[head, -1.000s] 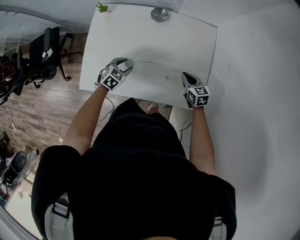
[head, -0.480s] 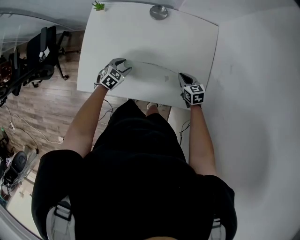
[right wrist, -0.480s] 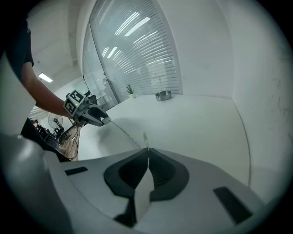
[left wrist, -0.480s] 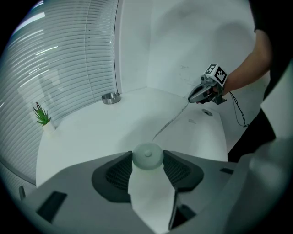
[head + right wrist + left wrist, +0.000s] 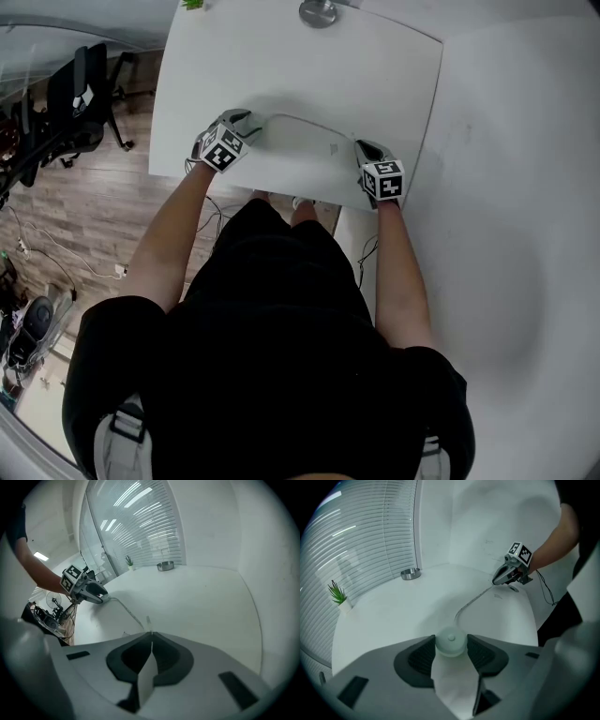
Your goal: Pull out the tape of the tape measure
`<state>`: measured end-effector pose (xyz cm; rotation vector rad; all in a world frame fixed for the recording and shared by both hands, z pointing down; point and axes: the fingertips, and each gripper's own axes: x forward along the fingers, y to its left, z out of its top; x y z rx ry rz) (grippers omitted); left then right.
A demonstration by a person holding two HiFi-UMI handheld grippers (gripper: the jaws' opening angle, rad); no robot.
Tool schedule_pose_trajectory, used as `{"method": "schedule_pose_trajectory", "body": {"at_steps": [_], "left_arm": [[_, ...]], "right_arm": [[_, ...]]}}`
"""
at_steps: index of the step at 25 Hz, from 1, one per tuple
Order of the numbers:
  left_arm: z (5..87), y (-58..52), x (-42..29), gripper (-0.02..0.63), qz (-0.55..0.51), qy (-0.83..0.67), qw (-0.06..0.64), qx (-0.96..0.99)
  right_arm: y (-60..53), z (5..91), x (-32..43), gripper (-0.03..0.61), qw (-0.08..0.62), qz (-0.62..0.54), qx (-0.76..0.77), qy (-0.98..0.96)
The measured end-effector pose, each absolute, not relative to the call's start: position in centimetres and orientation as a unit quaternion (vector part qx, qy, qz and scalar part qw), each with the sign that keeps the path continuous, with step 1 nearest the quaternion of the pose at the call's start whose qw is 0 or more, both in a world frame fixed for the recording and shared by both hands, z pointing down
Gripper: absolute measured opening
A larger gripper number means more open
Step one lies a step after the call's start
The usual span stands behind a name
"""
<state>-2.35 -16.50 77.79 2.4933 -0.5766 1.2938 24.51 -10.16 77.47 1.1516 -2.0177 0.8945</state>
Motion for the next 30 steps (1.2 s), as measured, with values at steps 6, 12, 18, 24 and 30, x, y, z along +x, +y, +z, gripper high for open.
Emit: {"method": "schedule_pose_trajectory", "body": {"at_steps": [6, 12, 18, 24, 30], "left_arm": [[78.5, -16.3, -2.8, 0.224, 0.455, -0.2, 0.136, 0.857], [78.6, -16.4, -2.8, 0.232, 0.456, -0.2, 0.133, 0.857], [78.6, -16.1, -3.4, 0.264, 0.454, -0.202, 0.135, 0.857], [78.0, -16.0, -4.4, 0.292, 0.443, -0.218, 0.144, 0.857], [76.2, -16.6, -4.6, 0.302, 0.413, -0.244, 0.151, 0.864]], "right_arm": [[-9.7, 78.3, 24.4, 0.014, 0.335, 0.343, 0.436, -0.761], [-9.2, 78.6, 24.3, 0.049, 0.338, 0.354, 0.43, -0.759], [-8.5, 78.8, 24.3, 0.135, 0.341, 0.361, 0.43, -0.754], [-8.3, 78.2, 24.5, 0.161, 0.333, 0.362, 0.438, -0.753], [-9.4, 76.6, 23.9, 0.169, 0.302, 0.359, 0.447, -0.761]]}}
